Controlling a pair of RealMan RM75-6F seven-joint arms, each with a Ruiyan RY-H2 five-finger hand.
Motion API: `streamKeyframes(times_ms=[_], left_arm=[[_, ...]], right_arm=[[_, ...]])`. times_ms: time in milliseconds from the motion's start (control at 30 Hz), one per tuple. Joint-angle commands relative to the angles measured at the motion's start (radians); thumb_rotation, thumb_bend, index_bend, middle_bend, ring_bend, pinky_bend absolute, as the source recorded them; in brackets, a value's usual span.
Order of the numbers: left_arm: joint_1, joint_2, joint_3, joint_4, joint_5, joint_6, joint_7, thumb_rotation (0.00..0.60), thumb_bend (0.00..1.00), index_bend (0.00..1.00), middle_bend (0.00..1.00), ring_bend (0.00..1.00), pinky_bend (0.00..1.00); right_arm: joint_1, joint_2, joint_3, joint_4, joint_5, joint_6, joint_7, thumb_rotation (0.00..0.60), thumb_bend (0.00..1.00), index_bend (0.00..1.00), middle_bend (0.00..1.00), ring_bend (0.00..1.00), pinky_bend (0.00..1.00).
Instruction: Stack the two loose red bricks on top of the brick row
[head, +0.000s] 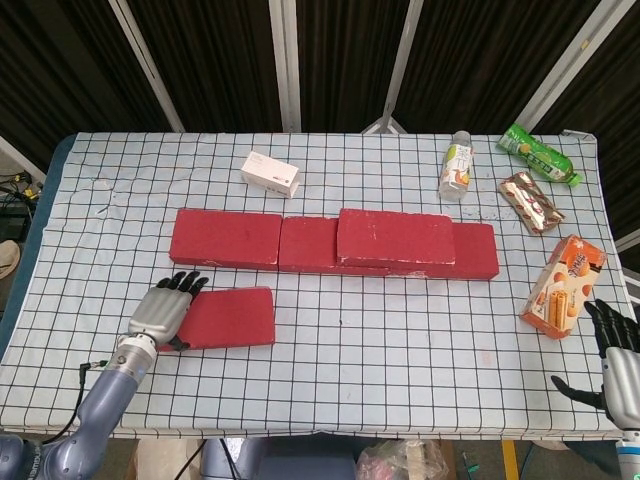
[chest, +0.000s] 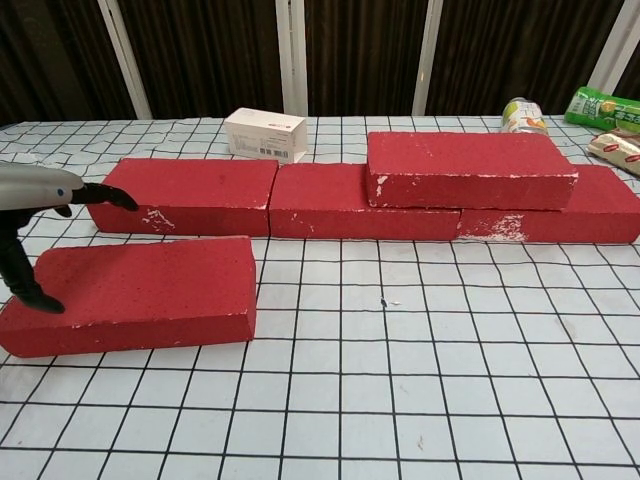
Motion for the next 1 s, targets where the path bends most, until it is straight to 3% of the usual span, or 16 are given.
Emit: streamKeyframes(times_ms=[33,1000], left_arm=[[-0.017,-0.026,0.004,0.015,-0.018,0.012,0.013,0.600,0.00,0.00,0.00,0.00,0.13],[-0.073,-0.093,0.037,0.061,-0.057,0.028,0.018,0.600,0.00,0.00,0.00,0.00,0.13]], right_arm=[[-0.006,0.002,0.009,0.000,0.006,-0.006,-0.004,0.600,0.15,0.00,0.01,0.00,0.00],[-0.046,0.009,0.071,-0.001,0.024,-0.062,-0.007,0.600,0.15,0.00,0.01,0.00,0.00]])
